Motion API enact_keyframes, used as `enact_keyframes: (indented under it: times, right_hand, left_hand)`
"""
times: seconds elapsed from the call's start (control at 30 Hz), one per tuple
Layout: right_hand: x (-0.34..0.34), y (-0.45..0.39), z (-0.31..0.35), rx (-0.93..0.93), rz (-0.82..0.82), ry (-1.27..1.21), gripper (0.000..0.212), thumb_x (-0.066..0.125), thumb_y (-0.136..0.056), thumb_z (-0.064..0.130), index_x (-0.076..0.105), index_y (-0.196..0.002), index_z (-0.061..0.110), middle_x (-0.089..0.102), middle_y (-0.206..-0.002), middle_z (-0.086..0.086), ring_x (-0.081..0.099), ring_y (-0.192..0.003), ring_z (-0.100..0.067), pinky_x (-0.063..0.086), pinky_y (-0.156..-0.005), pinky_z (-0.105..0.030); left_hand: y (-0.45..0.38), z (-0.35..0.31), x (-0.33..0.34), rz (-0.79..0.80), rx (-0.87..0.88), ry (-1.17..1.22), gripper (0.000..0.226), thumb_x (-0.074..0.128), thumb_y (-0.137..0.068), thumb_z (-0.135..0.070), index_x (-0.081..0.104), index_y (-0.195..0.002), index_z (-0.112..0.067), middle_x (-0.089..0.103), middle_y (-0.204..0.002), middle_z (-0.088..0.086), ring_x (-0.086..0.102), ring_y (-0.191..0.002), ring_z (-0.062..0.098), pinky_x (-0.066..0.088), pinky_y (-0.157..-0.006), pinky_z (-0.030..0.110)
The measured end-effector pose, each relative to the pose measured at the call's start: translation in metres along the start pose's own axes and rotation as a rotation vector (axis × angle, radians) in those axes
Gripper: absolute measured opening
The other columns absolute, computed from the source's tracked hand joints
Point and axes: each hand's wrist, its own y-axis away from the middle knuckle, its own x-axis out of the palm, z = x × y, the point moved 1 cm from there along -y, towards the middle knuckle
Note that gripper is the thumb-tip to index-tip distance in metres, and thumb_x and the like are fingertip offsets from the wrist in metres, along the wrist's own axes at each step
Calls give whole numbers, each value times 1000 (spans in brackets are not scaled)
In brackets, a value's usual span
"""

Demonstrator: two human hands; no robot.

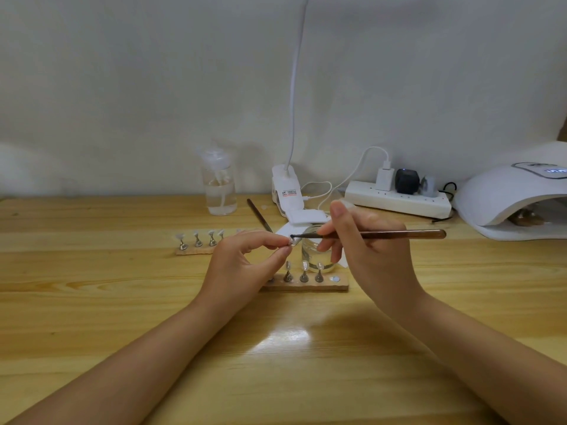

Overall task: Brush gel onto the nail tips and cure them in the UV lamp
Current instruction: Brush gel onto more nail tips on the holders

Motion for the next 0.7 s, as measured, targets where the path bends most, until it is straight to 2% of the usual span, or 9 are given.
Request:
enact_keyframes:
  times: [0.17,0.27,0.43,0.6,0.7]
  right_hand:
    - [0,2,0,13,-38,-51,34,48,-85,36,66,-65,15,60,-48,0,53,-40,-5,42,-44,-14]
    - [1,1,1,27,-73,-55,34,47,-85,36,67,-65,16,63,-53,-5,53,-41,-6,42,-45,-14]
    - [3,2,1,30,-42,-7,35,46,-85,37,68,-70,14,63,-53,0,56,-43,-9,44,-47,-15]
    - [2,2,2,50,-86,-63,39,48,-88,36,65,-60,15,58,-49,-11,53,-40,-12,41,-42,-16]
    - [2,1,3,36,-102,-54,37,50,-88,35,67,-63,14,60,-49,-6,54,-42,-9,42,-45,-16]
  left_hand:
    - [0,0,0,9,-1,-1,24,72,-74,-9,68,-78,-32,66,-76,-20,61,-81,-5,39,-75,3]
    - [0,0,0,4,1,6,26,72,-74,-9,67,-77,-34,66,-74,-21,61,-80,-5,39,-74,3]
    - [0,0,-1,9,1,10,24,72,-74,-9,67,-78,-33,66,-77,-20,61,-82,-6,39,-74,3]
    - [1,-1,-1,27,5,11,24,72,-75,-9,68,-79,-32,67,-77,-20,61,-81,-6,40,-75,3]
    - [0,-1,-1,26,10,11,24,72,-75,-8,68,-79,-32,67,-77,-19,62,-80,-5,40,-75,4]
